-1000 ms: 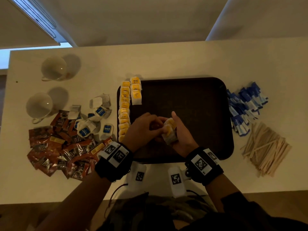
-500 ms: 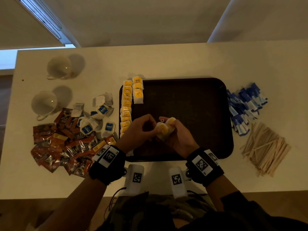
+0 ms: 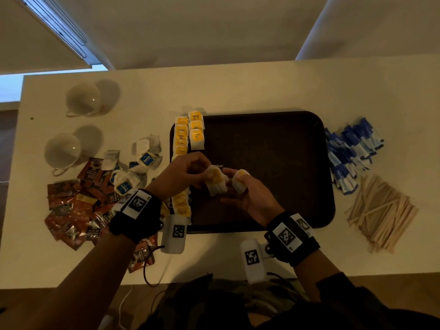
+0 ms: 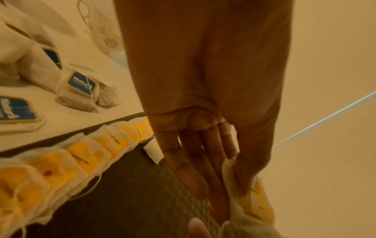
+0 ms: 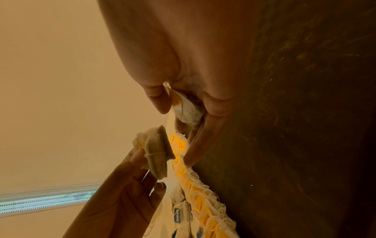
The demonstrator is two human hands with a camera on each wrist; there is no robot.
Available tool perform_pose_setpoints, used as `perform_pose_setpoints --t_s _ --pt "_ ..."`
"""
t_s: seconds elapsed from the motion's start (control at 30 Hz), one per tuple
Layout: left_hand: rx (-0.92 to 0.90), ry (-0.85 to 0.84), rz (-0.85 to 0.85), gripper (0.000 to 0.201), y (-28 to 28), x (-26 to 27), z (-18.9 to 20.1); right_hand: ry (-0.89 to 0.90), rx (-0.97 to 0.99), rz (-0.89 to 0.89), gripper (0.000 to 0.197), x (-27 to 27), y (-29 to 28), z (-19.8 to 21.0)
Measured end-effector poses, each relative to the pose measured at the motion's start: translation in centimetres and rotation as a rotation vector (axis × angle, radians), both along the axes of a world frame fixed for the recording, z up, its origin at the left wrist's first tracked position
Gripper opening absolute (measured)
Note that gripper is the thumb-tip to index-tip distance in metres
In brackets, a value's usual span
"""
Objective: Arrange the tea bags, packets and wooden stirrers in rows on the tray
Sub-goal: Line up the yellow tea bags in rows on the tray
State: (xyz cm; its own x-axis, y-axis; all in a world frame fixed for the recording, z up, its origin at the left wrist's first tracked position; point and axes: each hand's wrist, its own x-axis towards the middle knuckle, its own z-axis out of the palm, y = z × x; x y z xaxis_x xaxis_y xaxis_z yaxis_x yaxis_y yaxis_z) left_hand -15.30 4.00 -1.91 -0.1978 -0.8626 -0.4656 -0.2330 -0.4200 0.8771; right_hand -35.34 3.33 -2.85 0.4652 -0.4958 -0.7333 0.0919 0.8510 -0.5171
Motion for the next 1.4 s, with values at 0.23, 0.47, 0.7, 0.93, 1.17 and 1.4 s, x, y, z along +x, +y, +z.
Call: perform_pose_setpoints --t_s 0.23,0.47,0.7,0.93,1.17,1.4 --pt "0.002 0.015 -0.086 0.014 0.0 -1.4 -0.6 -0.100 -0.046 0.035 0.028 0.2 -0.3 0.2" --pt "0.031 0.047 0.041 0.030 0.8 -2.4 -0.6 -0.111 -0.019 -0.020 0.026 -0.1 -0.2 0.1" --pt "0.040 0.022 0.176 0.035 1.8 -3.1 -1.0 -0.020 -0.049 -0.008 0.021 0.3 0.1 -0.1" --pt "0.032 0.073 0.153 0.028 2.0 -2.1 -0.4 -0.011 0.006 -0.145 0.019 -0.3 -0.2 -0.4" --pt "-0.037 -0.217 0.167 0.017 0.1 0.4 -1.8 0.030 0.074 -0.225 0.021 -0.4 -0.1 -0.8" --pt "-0.023 -0.500 0.193 0.009 -4.1 2.8 -4.7 0.054 0.106 -0.241 0.013 -0.6 -0.1 -0.7"
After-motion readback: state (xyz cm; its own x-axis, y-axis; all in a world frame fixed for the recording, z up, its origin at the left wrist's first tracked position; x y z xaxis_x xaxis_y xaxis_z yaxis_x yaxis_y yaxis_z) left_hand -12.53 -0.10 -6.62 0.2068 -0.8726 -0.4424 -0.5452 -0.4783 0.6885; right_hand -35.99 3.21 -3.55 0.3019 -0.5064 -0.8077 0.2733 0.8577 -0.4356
